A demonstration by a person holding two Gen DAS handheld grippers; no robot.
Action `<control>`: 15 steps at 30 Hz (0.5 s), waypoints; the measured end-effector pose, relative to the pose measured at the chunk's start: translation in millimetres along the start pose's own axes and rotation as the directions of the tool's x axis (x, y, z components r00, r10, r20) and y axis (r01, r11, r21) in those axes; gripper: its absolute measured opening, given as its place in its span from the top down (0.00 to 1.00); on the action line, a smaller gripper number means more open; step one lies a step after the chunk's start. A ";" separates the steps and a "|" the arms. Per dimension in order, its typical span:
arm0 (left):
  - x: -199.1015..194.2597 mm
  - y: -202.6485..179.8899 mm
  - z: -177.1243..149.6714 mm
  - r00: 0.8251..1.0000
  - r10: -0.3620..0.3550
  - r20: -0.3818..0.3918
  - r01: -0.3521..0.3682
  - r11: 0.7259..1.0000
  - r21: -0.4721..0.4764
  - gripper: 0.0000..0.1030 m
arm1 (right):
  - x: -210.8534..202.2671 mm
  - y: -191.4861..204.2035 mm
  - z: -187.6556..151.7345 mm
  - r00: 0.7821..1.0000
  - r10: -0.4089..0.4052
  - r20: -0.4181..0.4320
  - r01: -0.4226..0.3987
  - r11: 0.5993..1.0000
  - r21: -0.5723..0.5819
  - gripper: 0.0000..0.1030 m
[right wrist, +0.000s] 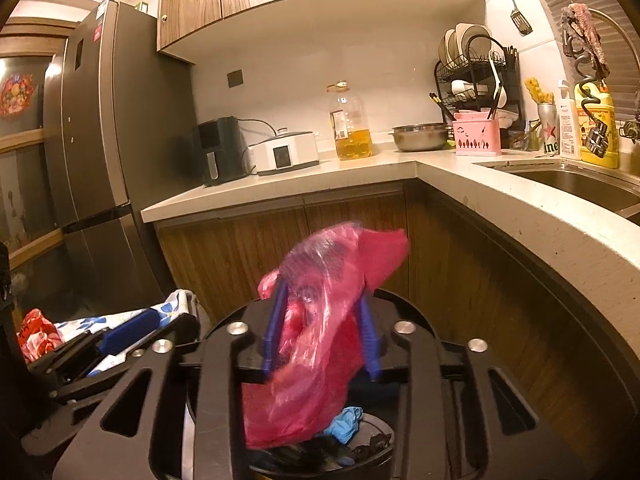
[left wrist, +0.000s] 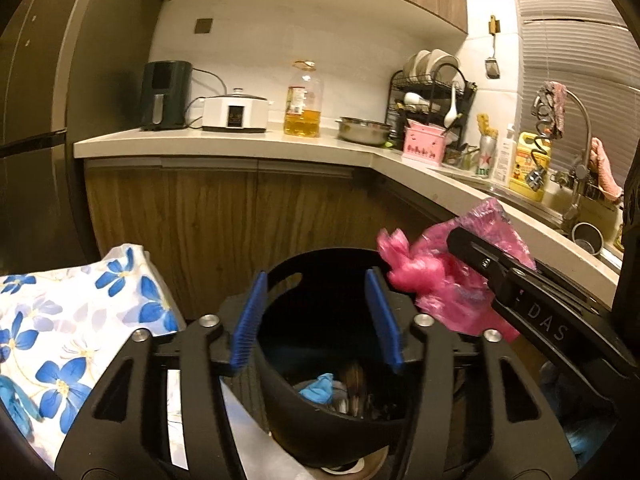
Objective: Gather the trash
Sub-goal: 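Open both grippers to drop the bags into the bin, then move both grippers back toward the red paper cups on the table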
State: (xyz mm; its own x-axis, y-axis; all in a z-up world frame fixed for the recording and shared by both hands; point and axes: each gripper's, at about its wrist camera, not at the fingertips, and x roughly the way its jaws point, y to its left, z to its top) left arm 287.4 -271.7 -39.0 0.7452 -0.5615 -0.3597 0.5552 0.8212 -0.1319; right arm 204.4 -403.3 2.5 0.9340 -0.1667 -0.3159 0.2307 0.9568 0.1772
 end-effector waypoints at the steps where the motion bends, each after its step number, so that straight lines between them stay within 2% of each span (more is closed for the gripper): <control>1: -1.0 2.4 -0.3 1.000 0.009 -0.001 -0.009 1.000 -0.004 0.46 | 0.3 -0.5 -0.7 1.000 -0.002 0.000 0.002 1.000 0.002 0.56; 8: -18.7 21.9 -3.9 0.996 0.087 0.011 -0.087 0.996 -0.025 0.35 | 0.1 -2.8 -6.8 1.000 -0.008 -0.026 0.009 1.000 0.009 0.49; 15: -44.2 28.4 -11.6 0.984 0.177 0.023 -0.177 0.984 -0.019 0.24 | -12.9 -3.2 -12.3 0.999 -0.018 -0.026 0.018 1.000 0.021 0.36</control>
State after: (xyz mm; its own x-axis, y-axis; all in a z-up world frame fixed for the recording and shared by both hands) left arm 266.0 -222.4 -37.6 0.8401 -0.4095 -0.3557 0.4076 0.9093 -0.0840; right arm 188.3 -401.3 -5.4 0.9222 -0.1774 -0.3435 0.2537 0.9482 0.1912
